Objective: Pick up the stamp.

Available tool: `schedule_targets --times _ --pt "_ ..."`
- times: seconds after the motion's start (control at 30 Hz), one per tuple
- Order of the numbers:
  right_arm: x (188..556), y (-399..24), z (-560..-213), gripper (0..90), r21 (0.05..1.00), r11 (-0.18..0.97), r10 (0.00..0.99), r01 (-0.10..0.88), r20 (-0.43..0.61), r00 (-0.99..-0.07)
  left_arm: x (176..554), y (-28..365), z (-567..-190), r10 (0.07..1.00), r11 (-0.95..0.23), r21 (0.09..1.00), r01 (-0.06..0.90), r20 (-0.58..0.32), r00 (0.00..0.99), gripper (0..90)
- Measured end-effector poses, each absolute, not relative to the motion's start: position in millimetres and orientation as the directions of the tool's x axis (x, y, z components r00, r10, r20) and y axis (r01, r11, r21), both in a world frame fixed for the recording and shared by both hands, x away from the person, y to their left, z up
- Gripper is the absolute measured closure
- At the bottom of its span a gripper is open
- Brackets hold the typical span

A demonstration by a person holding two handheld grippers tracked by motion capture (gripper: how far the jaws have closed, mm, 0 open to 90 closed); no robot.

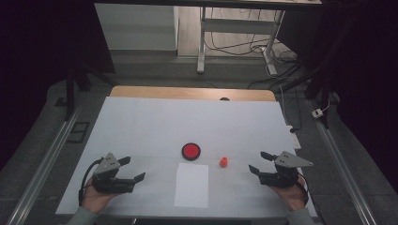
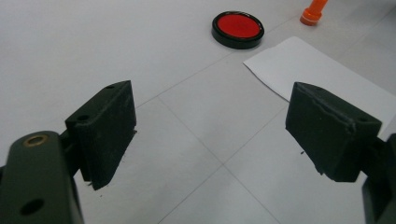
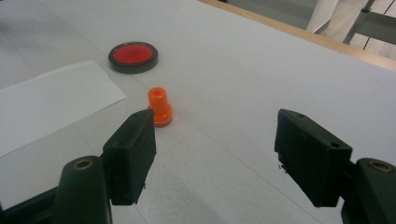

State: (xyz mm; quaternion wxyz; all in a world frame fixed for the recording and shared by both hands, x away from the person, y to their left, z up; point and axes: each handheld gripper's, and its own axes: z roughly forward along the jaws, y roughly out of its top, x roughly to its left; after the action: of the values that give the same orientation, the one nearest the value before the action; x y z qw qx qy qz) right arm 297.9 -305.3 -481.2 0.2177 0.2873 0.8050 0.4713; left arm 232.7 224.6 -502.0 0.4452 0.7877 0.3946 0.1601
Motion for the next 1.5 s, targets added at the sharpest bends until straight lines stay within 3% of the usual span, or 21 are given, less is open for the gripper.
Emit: schedule_targets --times 0.7,1.5 --pt "308 -263 -464 29.9 0.885 0.402 0.629 0.235 -0.081 -0.773 237 221 -504 0.75 -0.29 0.834 0.469 -0.106 0.652 17.5" --pt "330 -216 -485 32.8 0.826 0.487 0.581 0.283 -0.064 -0.811 240 218 -511 0.75 -0.307 0.821 0.482 -0.103 0.653 17.8"
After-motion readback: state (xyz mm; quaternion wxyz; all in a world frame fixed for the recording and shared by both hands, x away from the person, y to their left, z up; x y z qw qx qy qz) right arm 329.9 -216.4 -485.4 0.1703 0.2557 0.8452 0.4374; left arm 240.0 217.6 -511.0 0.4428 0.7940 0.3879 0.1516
